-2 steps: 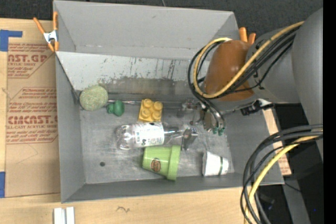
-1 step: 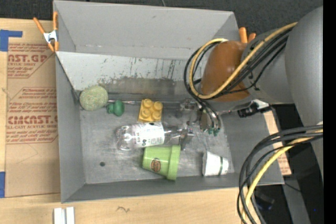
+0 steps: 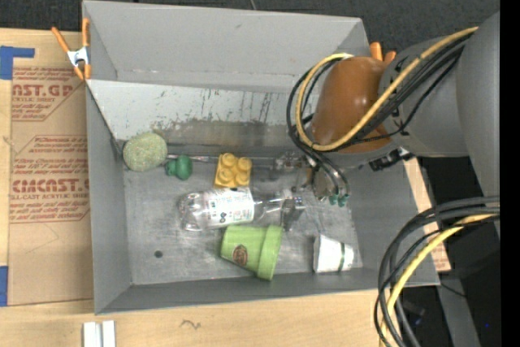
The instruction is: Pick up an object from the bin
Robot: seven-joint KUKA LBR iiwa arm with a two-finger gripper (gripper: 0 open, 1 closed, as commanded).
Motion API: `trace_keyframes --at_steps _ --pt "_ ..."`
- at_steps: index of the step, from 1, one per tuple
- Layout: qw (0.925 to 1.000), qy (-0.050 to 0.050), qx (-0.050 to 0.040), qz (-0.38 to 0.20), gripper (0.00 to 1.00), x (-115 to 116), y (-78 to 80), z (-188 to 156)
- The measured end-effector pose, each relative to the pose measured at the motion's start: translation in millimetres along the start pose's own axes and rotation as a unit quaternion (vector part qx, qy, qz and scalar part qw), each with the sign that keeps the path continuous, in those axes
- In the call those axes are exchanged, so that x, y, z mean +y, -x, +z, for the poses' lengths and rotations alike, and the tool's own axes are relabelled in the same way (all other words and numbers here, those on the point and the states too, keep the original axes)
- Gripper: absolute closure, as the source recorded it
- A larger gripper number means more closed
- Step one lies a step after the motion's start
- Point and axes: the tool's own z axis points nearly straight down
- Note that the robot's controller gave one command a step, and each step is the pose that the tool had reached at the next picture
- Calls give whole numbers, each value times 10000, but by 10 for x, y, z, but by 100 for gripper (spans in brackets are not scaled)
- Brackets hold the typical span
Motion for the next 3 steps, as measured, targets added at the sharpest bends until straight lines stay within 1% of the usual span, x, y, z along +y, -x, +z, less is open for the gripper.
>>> trace_keyframes --at_steps 1,2,3 --pt "9982 4 7 598 0 -40 16 152" --pt "9990 -1 21 450 100 -50 72 236" --pt "9990 -1 21 450 100 -50 72 236"
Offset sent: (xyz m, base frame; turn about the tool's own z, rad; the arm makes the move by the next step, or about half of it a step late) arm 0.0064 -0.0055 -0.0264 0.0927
